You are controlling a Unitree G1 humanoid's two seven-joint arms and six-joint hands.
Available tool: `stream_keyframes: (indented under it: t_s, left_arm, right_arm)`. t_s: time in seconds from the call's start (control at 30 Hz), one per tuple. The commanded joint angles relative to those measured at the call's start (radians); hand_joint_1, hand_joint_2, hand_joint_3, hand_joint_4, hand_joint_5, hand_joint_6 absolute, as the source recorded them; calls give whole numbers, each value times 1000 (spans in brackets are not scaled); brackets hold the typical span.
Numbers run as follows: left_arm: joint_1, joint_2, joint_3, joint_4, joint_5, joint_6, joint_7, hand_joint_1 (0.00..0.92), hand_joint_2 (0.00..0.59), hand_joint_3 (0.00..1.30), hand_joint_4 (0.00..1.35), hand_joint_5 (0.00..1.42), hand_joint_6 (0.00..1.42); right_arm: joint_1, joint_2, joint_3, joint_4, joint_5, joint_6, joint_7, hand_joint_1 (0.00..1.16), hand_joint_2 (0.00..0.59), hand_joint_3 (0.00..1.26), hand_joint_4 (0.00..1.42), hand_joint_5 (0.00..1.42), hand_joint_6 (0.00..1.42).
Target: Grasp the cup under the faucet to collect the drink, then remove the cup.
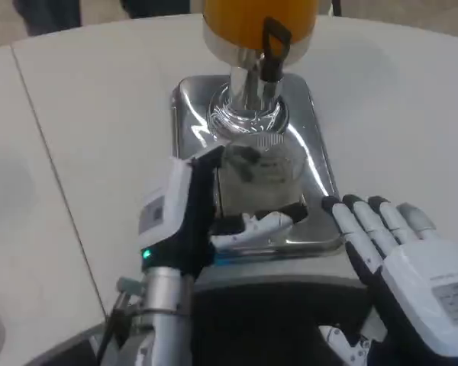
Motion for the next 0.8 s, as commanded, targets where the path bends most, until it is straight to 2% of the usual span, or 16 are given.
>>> stream_keyframes:
  t_s: [0.03, 0.23, 0.47, 0.57, 0.63, 0.7, 0.77, 0.8]
  left_arm:
    - [-74, -9, -25, 96, -21, -29, 69, 580, 0, 1163, 1055, 1424, 1424]
    - [-188, -7, -48, 259, -38, -43, 137, 587, 0, 1163, 1055, 1424, 1424]
    - [-291, 11, -69, 411, -31, -54, 238, 593, 1, 1129, 1055, 1424, 1424]
    - [-308, 5, -93, 441, -28, -51, 265, 589, 5, 1116, 1060, 1408, 1424]
    - [-307, 4, -107, 447, -24, -49, 276, 585, 3, 1061, 1085, 1366, 1424]
    - [-304, 8, -137, 455, -2, -36, 293, 572, 8, 937, 1084, 1278, 1411]
    - [-302, 10, -159, 463, 6, -25, 308, 553, 18, 763, 952, 1161, 1347]
    - [-301, 11, -165, 465, 6, -22, 312, 539, 27, 671, 817, 1095, 1271]
  right_arm:
    - [7, 18, 3, -31, -25, 7, 17, 374, 485, 0, 0, 0, 13]
    - [-2, 28, 20, -30, -35, 1, 36, 373, 485, 0, 0, 0, 16]
    - [-20, 29, 12, -20, -39, 9, 53, 373, 485, 0, 0, 0, 17]
    - [-38, 29, 9, -8, -35, 12, 52, 373, 485, 0, 0, 0, 17]
    - [-45, 31, 8, -6, -35, 13, 52, 373, 485, 0, 0, 0, 17]
    - [-49, 29, 8, -3, -35, 13, 58, 373, 485, 0, 0, 0, 17]
    - [-49, 30, 7, -3, -35, 15, 61, 373, 485, 0, 0, 0, 17]
    - [-46, 31, 8, -2, -37, 15, 60, 373, 485, 0, 0, 0, 17]
